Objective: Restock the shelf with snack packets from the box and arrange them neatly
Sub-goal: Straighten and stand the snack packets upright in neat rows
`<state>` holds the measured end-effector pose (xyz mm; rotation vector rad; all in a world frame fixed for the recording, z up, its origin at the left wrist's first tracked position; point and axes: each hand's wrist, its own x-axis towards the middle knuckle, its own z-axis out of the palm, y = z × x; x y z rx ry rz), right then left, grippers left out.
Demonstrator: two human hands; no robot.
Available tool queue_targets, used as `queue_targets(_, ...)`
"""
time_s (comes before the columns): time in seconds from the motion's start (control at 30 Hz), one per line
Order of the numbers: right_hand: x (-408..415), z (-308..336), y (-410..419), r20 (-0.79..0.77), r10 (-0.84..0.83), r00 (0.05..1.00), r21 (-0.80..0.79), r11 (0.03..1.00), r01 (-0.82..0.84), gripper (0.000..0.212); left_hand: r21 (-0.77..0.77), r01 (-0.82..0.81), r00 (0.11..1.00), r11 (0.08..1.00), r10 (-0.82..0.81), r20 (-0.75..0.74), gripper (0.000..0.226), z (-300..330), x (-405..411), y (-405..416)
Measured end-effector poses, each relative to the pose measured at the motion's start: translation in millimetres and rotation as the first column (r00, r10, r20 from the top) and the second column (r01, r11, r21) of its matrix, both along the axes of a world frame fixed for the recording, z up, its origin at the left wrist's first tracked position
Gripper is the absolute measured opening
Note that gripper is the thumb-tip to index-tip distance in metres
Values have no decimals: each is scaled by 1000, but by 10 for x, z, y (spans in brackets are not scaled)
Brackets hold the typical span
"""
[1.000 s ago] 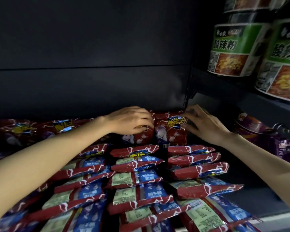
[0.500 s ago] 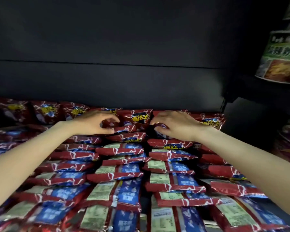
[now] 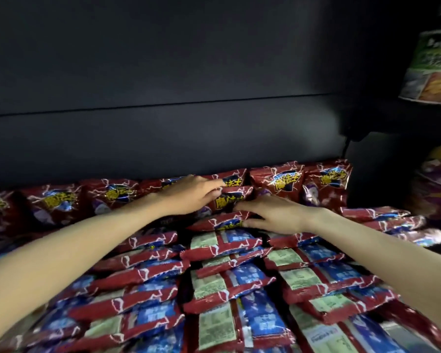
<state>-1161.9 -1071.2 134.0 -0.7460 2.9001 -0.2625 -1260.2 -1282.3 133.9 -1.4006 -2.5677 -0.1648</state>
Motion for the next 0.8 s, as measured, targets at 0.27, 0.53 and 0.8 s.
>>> queue_targets(0.27, 67, 95, 45, 202, -83, 976, -36, 995, 92, 59, -131, -26, 997, 991, 17, -75, 56, -25, -162, -34)
queue_targets(0.53, 0, 95, -28, 221, -51, 974, -47, 997, 63, 52, 72, -110, 992, 991, 114, -53, 52, 30, -280, 134)
queue_targets(0.8, 1, 199, 31, 257, -62, 964, -9, 998, 67, 66, 223, -11, 993, 975, 37, -113, 53, -346, -184, 80)
